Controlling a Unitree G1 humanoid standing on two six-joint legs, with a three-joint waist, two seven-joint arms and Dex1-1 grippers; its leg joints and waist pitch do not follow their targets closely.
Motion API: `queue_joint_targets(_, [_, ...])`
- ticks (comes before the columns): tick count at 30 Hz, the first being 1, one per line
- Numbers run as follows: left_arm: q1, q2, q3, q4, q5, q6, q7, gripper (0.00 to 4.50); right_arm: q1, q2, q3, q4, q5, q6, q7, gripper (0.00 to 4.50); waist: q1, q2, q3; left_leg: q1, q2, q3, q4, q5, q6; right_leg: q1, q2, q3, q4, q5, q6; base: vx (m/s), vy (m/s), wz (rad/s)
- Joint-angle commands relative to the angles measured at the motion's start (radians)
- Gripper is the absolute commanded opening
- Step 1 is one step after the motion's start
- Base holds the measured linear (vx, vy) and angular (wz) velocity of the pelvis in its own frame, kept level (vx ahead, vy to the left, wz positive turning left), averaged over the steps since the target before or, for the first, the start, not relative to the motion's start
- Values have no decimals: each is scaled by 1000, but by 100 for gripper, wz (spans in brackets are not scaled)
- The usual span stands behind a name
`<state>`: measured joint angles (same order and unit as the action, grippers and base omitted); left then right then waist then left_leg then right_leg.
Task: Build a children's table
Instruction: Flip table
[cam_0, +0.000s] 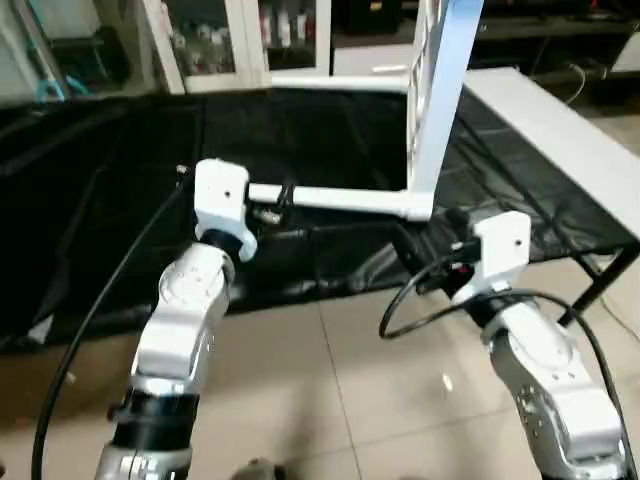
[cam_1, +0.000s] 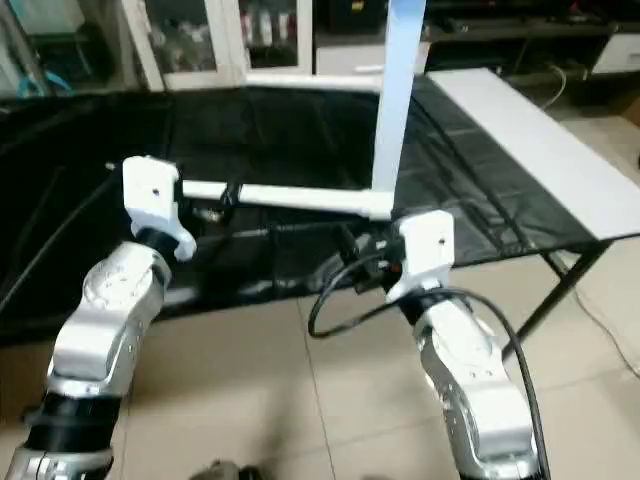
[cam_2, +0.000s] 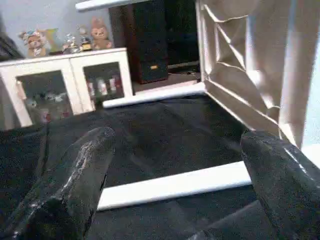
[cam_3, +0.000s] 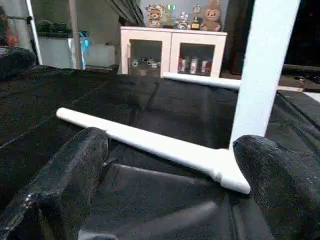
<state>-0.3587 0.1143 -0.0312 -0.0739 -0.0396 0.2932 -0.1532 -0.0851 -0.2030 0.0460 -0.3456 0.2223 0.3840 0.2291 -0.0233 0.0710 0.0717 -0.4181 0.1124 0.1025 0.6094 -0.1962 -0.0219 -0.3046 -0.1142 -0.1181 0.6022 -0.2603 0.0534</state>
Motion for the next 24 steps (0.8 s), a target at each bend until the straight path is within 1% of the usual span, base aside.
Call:
queue_joint_targets(1, [4,8,-13,-19,17,17,4,449,-5,-4,-5,4,-8,15,4,450,25,8,-37,-81,-13,-21,-210,-820,-38,143,38,-4,57,-529,-38,32,48,43])
queue_joint_targets(2, [7,8,-19,-24,19,17,0,449,-8,-10,-8,5,-14,18,0,450,1,-26,-62,-11,-22,-17,-139,-649,18,87,-32,35,-60,-616,-75,32,48,43])
queue_joint_targets(3, [7,8,-19,-24,19,17,0,449,-8,-10,-8,5,-14,18,0,450,6,-53,-58,17,-6,-18,-22,-562,52,61,-132,56,-155,-754,-120,89,-3,72])
queue_joint_targets(4, [8,8,-22,-26,19,18,-2,449,-7,-12,-9,4,-14,19,0,450,9,-61,-47,-7,32,-18,135,-237,139,91,-243,103,-235,-816,-205,111,10,75])
queue_joint_targets(5, [11,10,-28,-29,21,20,-6,449,1,-17,-7,-2,-13,21,3,450,-1,-40,-13,-50,69,-35,172,-171,121,119,-268,69,-239,-876,-181,111,10,75])
queue_joint_targets(6, [12,11,-30,-31,23,21,-7,449,5,-18,-6,-4,-13,22,5,450,1,-28,-24,-56,81,-36,148,-176,102,150,-242,26,-221,-855,-177,161,81,58])
queue_joint_targets(7, [12,11,-33,-34,24,24,-8,449,11,-22,-4,-7,-15,22,8,450,-1,-2,-27,15,75,-26,42,-305,101,158,-129,-42,-187,-746,-179,216,100,77])
queue_joint_targets(8, [12,11,-35,-39,26,31,-8,449,17,-23,-2,-10,-16,20,10,450,-34,31,-39,122,54,-107,-75,-468,170,74,58,-77,-45,-486,-154,216,100,77])
queue_joint_targets(9, [11,11,-35,-42,27,36,-7,449,19,-23,-3,-11,-15,20,11,450,-77,32,-65,212,93,-190,-95,-508,286,-2,98,-39,52,-359,-109,227,82,92])
queue_joint_targets(10, [12,10,-36,-45,28,38,-7,449,22,-17,-9,-12,-7,26,7,450,-108,53,-92,269,151,-212,-49,-362,344,-69,67,27,115,-212,-41,240,90,50])
queue_joint_targets(11, [11,14,-43,-47,30,42,-8,449,25,-18,-11,-13,-11,31,3,450,-93,48,-77,235,133,-206,-55,-191,331,-100,63,40,148,-144,14,240,90,50])
queue_joint_targets(12, [10,16,-47,-47,32,44,-9,449,27,-20,-10,-13,-14,32,2,450,-87,39,-71,226,135,-186,-68,-159,315,-111,61,44,156,-99,29,241,102,11])
queue_joint_targets(13, [10,19,-52,-47,38,46,-8,449,28,-22,-9,-14,-15,30,2,450,-86,14,-68,217,142,-159,-100,-107,295,-130,53,55,162,-1,33,245,73,7])
queue_joint_targets(14, [10,20,-60,-45,40,36,-14,449,31,-21,-9,-18,-13,29,1,450,-77,-19,-57,198,130,-116,-122,-91,264,-137,36,76,127,116,-13,245,73,7])
queue_joint_targets(15, [10,20,-61,-46,41,36,-15,449,31,-21,-9,-18,-13,29,0,450,-67,-32,-54,188,105,-92,-131,-66,258,-129,29,82,90,179,-43,264,43,8])
queue_joint_targets(16, [12,20,-64,-48,42,37,-19,449,33,-22,-10,-21,-12,28,-1,450,-47,-65,-62,195,36,-28,-92,-22,246,-117,2,117,-8,260,-105,254,-13,16])
queue_joint_targets(17, [16,23,-73,-51,45,40,-26,449,35,-21,-11,-25,-11,28,-3,450,-40,-116,-96,142,-52,-1,10,-38,242,-35,-47,209,-50,289,-121,254,-13,16])
queue_joint_targets(18, [18,25,-78,-53,48,44,-29,449,37,-21,-13,-27,-11,27,-4,450,-8,-108,-106,94,-90,-11,103,-82,170,34,-114,284,-59,346,-196,249,-16,24])
queue_joint_targets(19, [19,25,-79,-54,48,46,-31,449,38,-20,-14,-28,-13,26,-5,450,-1,-93,-109,52,-50,-49,105,70,84,72,-126,268,2,830,-287,196,-15,14])
queue_joint_targets(20, [21,20,-72,-53,40,55,-29,449,38,-19,-23,-30,-11,27,-7,450,26,-79,-100,29,-29,-63,100,168,22,64,-105,252,28,1344,-297,196,-15,14])
queue_joint_targets(21, [21,19,-71,-53,38,57,-28,449,38,-20,-24,-30,-10,27,-7,450,39,-71,-100,23,-8,-71,88,181,10,54,-97,242,33,1450,-303,29,-76,8])
queue_joint_targets(22, [21,17,-67,-53,35,59,-27,449,39,-22,-26,-32,-9,27,-8,450,44,-43,-95,15,16,-68,25,271,1,24,-18,187,36,1328,-301,-118,-90,7])
queue_joint_targets(23, [21,16,-66,-51,32,58,-26,449,39,-24,-27,-31,-9,27,-7,450,57,7,-101,36,75,-70,1,425,5,-16,50,137,48,939,-250,-118,-90,7])
queue_joint_targets(24, [21,14,-64,-51,27,58,-26,449,40,-25,-29,-31,-8,28,-7,450,44,23,-98,68,144,-100,-4,492,19,-59,44,121,53,642,-241,-99,-26,6])
